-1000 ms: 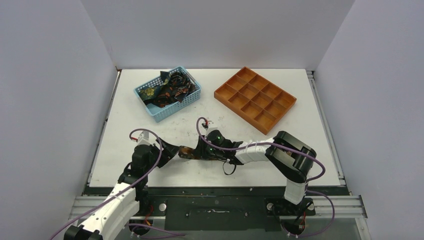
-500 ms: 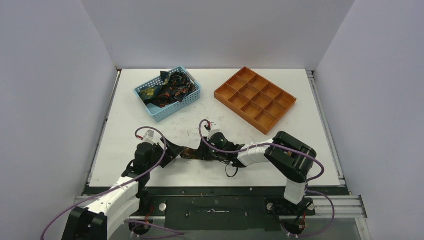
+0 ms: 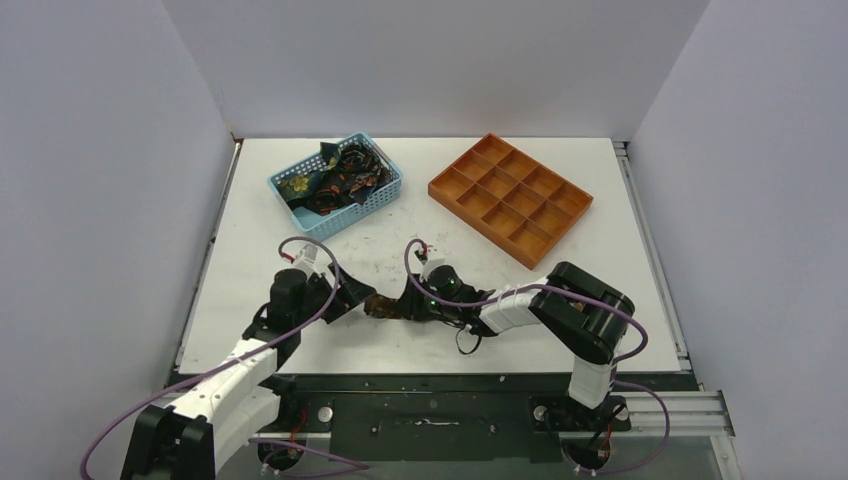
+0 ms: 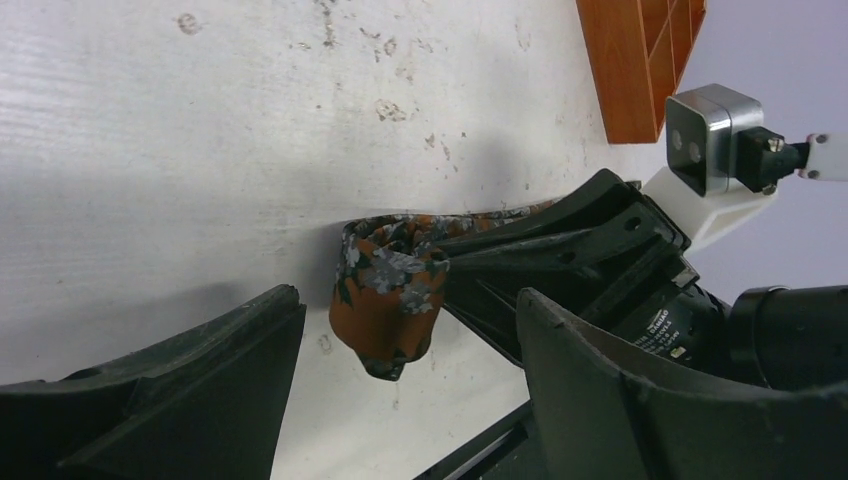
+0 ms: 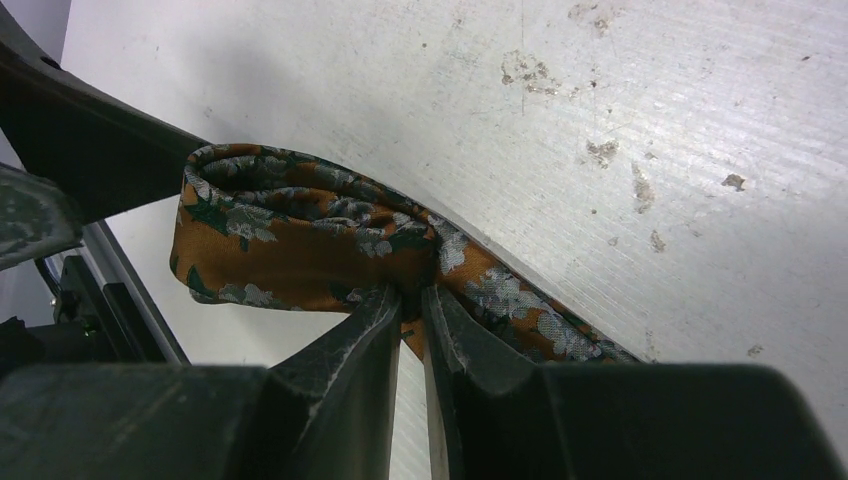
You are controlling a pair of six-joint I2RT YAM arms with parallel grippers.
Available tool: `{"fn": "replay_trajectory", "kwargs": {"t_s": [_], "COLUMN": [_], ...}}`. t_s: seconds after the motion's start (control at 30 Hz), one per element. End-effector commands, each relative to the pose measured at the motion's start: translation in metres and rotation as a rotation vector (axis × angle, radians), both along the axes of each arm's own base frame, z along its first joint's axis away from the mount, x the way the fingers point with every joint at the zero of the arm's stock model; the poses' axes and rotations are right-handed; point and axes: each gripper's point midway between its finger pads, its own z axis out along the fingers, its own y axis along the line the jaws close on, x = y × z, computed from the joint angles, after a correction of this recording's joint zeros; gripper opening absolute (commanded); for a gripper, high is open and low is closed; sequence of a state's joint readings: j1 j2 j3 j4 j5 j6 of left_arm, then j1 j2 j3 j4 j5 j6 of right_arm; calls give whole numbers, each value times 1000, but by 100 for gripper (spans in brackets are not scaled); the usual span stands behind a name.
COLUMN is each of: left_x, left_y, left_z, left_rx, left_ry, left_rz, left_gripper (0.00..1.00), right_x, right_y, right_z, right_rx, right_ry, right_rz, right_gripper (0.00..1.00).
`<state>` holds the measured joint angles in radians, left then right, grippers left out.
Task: Roll the ties
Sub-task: Roll the tie at the center of the board.
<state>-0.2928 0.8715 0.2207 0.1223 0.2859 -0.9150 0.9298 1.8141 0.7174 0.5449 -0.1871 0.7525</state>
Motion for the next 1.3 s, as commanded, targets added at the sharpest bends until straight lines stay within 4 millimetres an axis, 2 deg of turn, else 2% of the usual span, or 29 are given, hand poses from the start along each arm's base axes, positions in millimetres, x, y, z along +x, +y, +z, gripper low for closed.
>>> {"fn": "replay_trajectory", "kwargs": {"t_s": [0.0,0.33,0.67,1.07,1.27], "left_x": [3,-5,-3,15,14], "left_y": [-11,-24,-30,-34,-35], "left_z": [17,-4,-7,-8,-9], "left_rx": [35,87,87,147,156], "left_ry": [-16,119,114,77,72], "left_rz": [-124,-292,-311,-331,-350], "left_gripper": [76,67,51,51,48], "right_x": [-6,-7,-7,-7,-8], "right_y": [-24,-27,-26,-25,-26], "right_z": [-29,-30,-31,-33,-35], "right_rx": [-90,-78,-72,-70,-71], "right_ry": [38,44,45,50,53], "right_rz": [-7,0,7,11,8], "right_gripper": [16,16,15,15,15]}}
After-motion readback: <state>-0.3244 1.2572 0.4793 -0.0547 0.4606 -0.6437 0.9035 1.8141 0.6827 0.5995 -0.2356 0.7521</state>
